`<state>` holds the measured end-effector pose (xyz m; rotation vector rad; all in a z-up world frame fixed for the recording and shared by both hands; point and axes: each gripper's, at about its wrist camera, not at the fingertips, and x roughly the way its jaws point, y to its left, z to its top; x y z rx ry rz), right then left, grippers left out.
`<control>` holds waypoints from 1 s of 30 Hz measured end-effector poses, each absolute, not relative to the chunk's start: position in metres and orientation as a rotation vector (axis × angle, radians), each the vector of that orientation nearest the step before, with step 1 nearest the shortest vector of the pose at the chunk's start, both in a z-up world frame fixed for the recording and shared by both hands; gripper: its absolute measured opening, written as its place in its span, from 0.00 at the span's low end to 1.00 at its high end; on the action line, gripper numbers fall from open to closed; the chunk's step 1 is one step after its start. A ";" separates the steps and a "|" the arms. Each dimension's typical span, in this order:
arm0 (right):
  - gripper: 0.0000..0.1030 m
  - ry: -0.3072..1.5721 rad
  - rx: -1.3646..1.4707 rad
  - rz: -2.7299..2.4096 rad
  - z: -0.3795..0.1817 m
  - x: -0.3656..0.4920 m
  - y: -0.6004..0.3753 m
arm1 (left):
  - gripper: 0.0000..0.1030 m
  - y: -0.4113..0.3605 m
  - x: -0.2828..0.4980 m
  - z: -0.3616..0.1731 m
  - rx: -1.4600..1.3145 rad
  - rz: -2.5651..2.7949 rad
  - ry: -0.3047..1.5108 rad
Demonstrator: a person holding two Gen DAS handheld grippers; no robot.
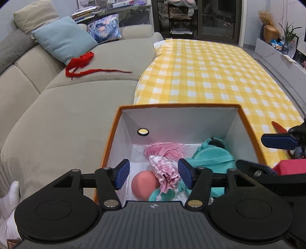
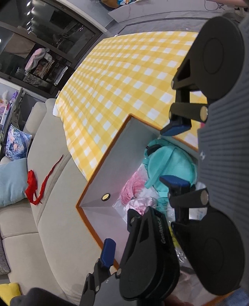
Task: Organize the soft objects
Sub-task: 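Withdraw both tools from the box back toward the remaining pile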
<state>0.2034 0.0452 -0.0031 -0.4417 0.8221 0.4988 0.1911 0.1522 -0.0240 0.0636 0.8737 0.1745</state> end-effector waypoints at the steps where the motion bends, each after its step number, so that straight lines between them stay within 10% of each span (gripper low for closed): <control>1: 0.46 0.821 -0.434 0.498 0.000 0.200 0.042 | 0.69 0.151 0.189 -0.022 0.062 0.172 0.868; 30: 0.51 0.764 0.049 0.344 0.052 0.065 -0.144 | 0.69 0.051 0.066 0.038 -0.056 -0.074 0.643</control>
